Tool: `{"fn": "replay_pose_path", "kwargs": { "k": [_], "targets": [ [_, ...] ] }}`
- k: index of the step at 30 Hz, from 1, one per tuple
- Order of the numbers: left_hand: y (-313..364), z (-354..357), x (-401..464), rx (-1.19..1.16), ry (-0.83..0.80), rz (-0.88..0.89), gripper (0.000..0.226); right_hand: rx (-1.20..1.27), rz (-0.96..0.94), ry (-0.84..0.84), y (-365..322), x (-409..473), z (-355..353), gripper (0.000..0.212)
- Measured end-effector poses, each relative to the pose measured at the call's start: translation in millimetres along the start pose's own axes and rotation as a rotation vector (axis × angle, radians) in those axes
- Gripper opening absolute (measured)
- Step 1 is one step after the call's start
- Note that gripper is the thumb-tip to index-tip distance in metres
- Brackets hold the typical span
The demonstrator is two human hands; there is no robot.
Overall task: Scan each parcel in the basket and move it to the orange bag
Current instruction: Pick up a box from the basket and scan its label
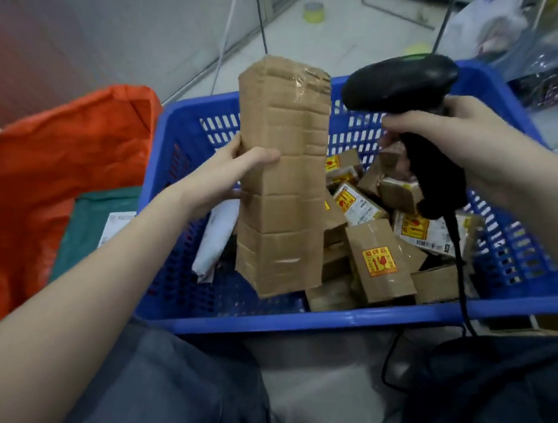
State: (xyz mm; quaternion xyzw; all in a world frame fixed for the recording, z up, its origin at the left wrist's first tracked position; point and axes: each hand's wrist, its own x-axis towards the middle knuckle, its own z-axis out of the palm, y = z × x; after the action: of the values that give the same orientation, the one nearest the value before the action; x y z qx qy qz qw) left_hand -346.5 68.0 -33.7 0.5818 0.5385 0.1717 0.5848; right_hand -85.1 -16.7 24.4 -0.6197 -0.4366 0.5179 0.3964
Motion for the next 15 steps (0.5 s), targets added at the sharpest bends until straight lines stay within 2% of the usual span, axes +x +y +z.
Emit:
{"fn": "replay_pose_path", "kwargs": {
  "k": [3,4,5,8,10,12,15],
  "targets": [
    [-1,8,0,-0.252,0.019,-0.024,0.076,0.057,0.018,0.040,6,3,10,0.023],
    [35,10,8,-0.306,0.043,0.061,0.078,0.084,-0.056,0.101,-18,3,-7,0.026],
    [43,14,6,-0.396,0.048,0.065,0.076,0.118,-0.052,0.111,-20,4,-7,0.030],
    [52,27,1,-0.657,0.066,0.018,0.048,0.216,0.016,0.085,-20,9,-1,0.040],
    [46,36,0,-0.804,0.056,-0.015,0.045,0.253,0.051,0.036,-14,8,7,0.041],
    [43,43,0,-0.818,0.081,-0.030,0.042,0.266,0.059,-0.011,-9,9,9,0.042],
    [47,48,3,-0.659,0.116,-0.043,0.039,0.282,0.061,0.017,-11,14,9,0.041]
  ]
}}
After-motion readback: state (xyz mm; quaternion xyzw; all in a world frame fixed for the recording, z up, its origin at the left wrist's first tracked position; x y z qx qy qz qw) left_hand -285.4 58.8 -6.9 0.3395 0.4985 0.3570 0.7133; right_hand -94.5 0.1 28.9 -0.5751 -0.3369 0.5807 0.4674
